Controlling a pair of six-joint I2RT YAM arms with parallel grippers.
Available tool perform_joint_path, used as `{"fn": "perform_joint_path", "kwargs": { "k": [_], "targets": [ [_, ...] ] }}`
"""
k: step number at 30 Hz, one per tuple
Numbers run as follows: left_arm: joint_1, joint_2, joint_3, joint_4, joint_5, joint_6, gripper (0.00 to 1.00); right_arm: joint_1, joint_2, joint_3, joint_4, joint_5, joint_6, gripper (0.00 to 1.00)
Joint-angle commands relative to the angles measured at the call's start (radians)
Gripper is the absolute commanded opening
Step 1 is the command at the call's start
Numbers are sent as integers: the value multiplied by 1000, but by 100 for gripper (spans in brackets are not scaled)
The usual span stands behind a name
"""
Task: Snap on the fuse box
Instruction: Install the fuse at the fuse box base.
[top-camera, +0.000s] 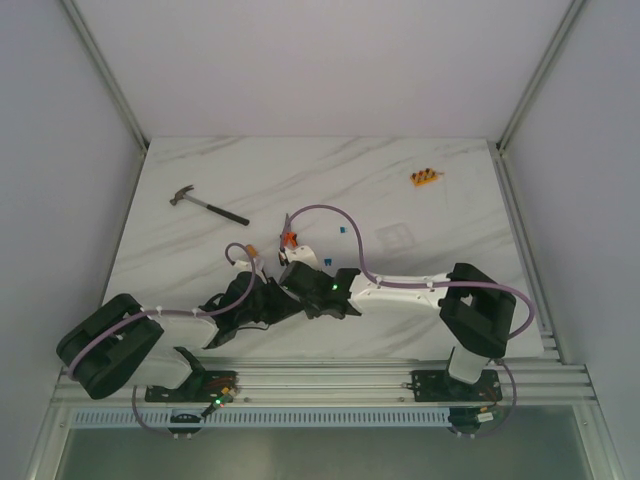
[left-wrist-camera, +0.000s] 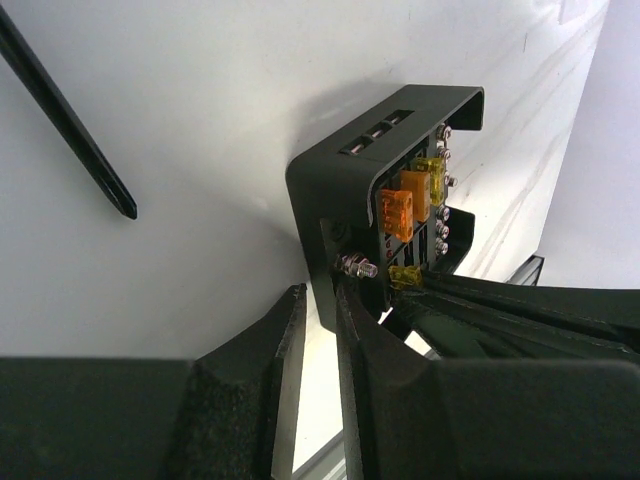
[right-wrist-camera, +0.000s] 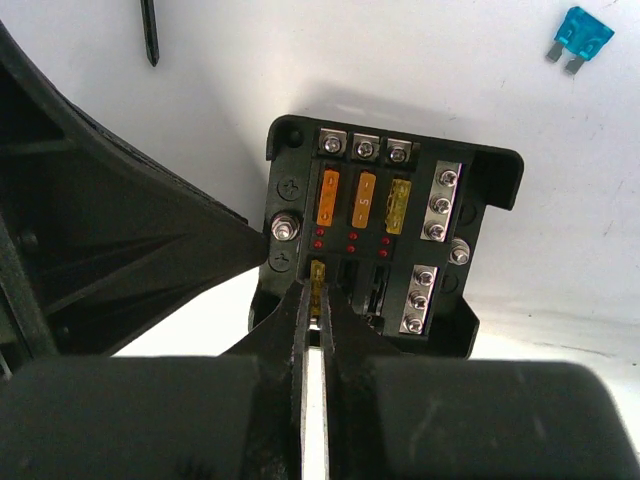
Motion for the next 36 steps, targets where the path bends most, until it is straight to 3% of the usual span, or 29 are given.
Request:
{"fn": "perform_joint_path", "kwargs": {
  "k": [1,6,15,24,36],
  "targets": [
    [-4,-1,8,1,-18,-17,28,9,32,19,-27,26,20,12],
    [-4,-5,7,-5,-19,-18,28,8,27,46,-46,17,22,25],
    [-5,-7,5,-8,-21,-19,28,7,17,95,-96,26,27,37],
    [-5,-4,6,-5,-19,-19,28,-18,28,130,-158,8,57,28],
    [-5,0,6,-3,-17,-19,28,-41,66,149,-165,-47,60,25]
  ]
}}
